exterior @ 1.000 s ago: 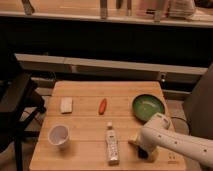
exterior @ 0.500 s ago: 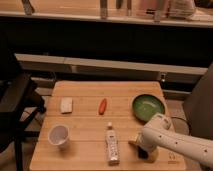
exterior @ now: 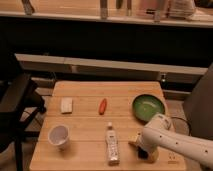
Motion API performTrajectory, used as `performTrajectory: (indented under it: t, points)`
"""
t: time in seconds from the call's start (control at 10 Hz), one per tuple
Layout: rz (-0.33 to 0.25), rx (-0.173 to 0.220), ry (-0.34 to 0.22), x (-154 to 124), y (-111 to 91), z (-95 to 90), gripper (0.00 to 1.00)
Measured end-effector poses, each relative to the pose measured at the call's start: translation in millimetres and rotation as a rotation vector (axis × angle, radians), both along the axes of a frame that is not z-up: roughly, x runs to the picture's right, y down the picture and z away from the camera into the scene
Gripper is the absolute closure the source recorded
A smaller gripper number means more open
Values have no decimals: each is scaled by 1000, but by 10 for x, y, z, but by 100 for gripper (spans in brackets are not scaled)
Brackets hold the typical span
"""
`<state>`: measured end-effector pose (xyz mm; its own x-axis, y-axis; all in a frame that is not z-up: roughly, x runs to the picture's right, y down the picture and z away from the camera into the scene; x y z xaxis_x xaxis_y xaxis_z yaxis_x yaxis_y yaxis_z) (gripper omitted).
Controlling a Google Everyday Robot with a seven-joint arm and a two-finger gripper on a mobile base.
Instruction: Place the eraser on the white sponge
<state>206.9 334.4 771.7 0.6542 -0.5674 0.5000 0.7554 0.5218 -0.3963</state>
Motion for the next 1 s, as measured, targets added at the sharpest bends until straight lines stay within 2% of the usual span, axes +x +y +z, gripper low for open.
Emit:
performTrajectory:
  t: [1.0]
  points:
    - [0, -6, -5, 9, 26, -29, 20]
